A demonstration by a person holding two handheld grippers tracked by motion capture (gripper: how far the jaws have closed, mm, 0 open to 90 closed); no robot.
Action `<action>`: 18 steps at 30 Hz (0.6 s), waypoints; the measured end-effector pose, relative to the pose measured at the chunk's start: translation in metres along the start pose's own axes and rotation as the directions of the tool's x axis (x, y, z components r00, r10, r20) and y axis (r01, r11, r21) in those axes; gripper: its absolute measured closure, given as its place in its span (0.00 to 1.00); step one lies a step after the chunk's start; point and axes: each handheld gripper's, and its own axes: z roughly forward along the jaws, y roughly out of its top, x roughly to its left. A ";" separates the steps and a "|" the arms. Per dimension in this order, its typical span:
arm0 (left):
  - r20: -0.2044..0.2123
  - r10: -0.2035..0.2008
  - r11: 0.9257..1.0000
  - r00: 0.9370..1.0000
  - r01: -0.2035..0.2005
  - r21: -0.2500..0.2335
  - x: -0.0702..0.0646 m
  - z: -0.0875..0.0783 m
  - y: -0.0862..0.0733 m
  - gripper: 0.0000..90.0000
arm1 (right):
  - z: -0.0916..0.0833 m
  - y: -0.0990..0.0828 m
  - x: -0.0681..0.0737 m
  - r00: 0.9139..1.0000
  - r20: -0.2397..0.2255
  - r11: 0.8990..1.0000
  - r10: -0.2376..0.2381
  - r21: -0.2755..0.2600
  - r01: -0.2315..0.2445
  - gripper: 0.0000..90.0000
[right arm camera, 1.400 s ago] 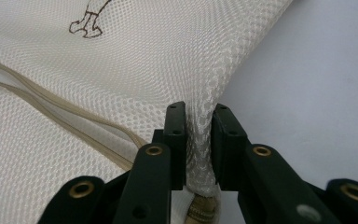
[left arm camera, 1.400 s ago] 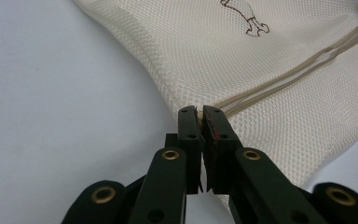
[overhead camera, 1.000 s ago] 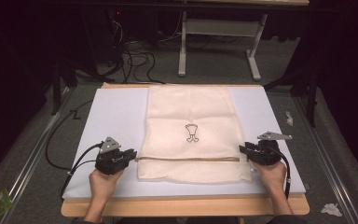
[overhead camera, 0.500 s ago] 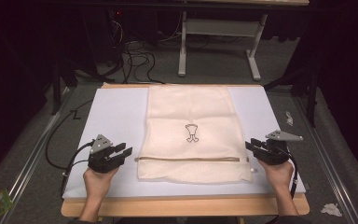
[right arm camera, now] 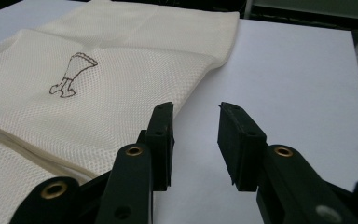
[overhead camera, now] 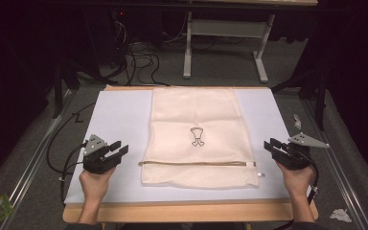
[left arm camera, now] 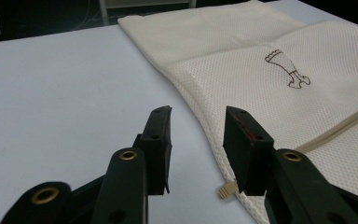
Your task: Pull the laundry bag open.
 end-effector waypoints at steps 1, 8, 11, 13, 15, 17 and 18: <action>-0.004 -0.003 1.000 1.000 0.003 0.000 0.001 0.000 0.001 0.69 | 0.000 0.000 -0.002 1.000 0.000 1.000 0.003 -0.004 -0.003 0.75; -0.015 -0.040 0.999 0.999 0.040 -0.017 0.013 0.000 0.001 0.68 | -0.003 0.001 -0.014 1.000 0.003 1.000 0.030 -0.010 -0.030 0.75; -0.027 -0.050 0.999 0.998 0.049 -0.022 0.018 -0.002 0.002 0.68 | -0.005 0.002 -0.019 0.999 0.000 0.999 0.047 -0.015 -0.047 0.76; -0.033 -0.054 0.998 0.998 0.054 -0.026 0.021 -0.001 0.002 0.68 | -0.005 0.002 -0.021 0.999 -0.001 0.999 0.052 -0.008 -0.052 0.76; -0.042 -0.057 0.998 0.997 0.056 -0.024 0.023 -0.001 0.002 0.68 | -0.004 0.001 -0.024 0.999 0.003 0.999 0.052 0.001 -0.052 0.76; -0.040 -0.066 0.997 0.997 0.064 -0.032 0.024 0.000 0.001 0.68 | -0.003 -0.002 -0.025 0.998 0.000 0.998 0.064 -0.007 -0.064 0.75; -0.041 -0.069 0.997 0.997 0.067 -0.030 0.025 0.000 0.000 0.68 | -0.002 -0.003 -0.026 0.998 0.001 0.998 0.066 -0.004 -0.066 0.75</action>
